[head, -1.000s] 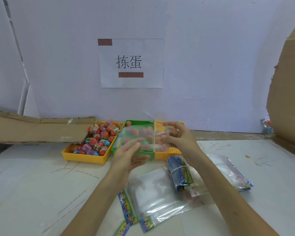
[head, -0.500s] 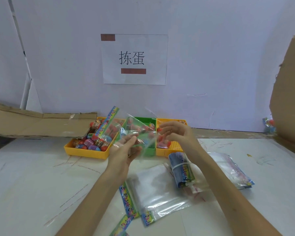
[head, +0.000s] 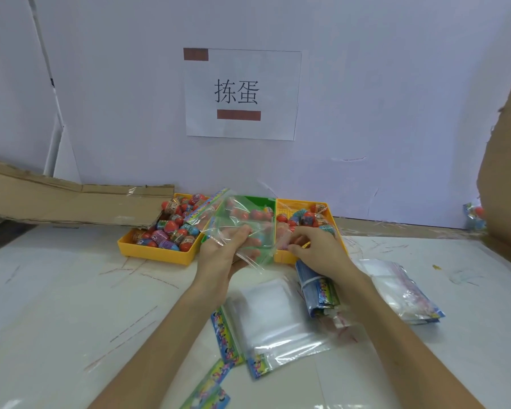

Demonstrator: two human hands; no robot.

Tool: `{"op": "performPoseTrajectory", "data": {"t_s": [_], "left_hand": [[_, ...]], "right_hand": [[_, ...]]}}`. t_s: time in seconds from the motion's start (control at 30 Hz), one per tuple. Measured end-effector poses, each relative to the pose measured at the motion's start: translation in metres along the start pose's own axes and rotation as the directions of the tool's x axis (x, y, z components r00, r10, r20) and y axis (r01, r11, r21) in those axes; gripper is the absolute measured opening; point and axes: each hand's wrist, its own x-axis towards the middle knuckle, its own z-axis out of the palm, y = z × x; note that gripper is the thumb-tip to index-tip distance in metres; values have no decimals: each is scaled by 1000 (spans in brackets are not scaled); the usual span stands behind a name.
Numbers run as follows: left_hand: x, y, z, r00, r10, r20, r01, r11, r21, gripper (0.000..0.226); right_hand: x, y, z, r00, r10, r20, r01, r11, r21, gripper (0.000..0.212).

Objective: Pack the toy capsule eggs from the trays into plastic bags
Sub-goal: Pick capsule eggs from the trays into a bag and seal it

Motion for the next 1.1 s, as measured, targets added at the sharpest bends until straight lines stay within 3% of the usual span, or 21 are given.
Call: {"op": "performPoseTrajectory", "data": {"t_s": [0.2, 0.3, 0.43, 0.7, 0.8, 0.9, 1.0, 1.1], "left_hand": [[-3, 1, 2, 1000, -12, -4, 12, 998, 58, 13], [-3, 1, 2, 1000, -13, 5, 13, 999, 50, 16], [-5, 1, 3, 1000, -14, 1, 14, 998, 57, 18], [-4, 1, 1, 1000, -24, 1, 23, 997, 67, 24], [-3, 1, 0, 1000, -23, -5, 23, 997, 77, 24], [-3, 1, -1, 1000, -23, -12, 24, 998, 61, 21], [-3, 1, -3, 999, -21, -30, 22, 998, 52, 21], [-1, 0, -5, 994, -14, -105, 18, 999, 43, 19]], "right_hand": [[-1, 0, 0, 998, -32, -58, 37, 995, 88, 22], [0, 0, 1, 997, -11, -76, 20, 994, 110, 15], [1, -2, 1, 997, -72, 13, 72, 997, -30, 26], [0, 2, 3, 998, -65, -3, 65, 994, 93, 14], [2, 3, 4, 998, -24, -59, 32, 992, 125, 25], [3, 1, 1, 979, -1, -206, 39, 983, 180, 26], [-2, -10, -7, 937, 16, -350, 127, 915, 382, 17], [-10, -25, -14, 922, -63, -383, 260, 833, 488, 20]]}}
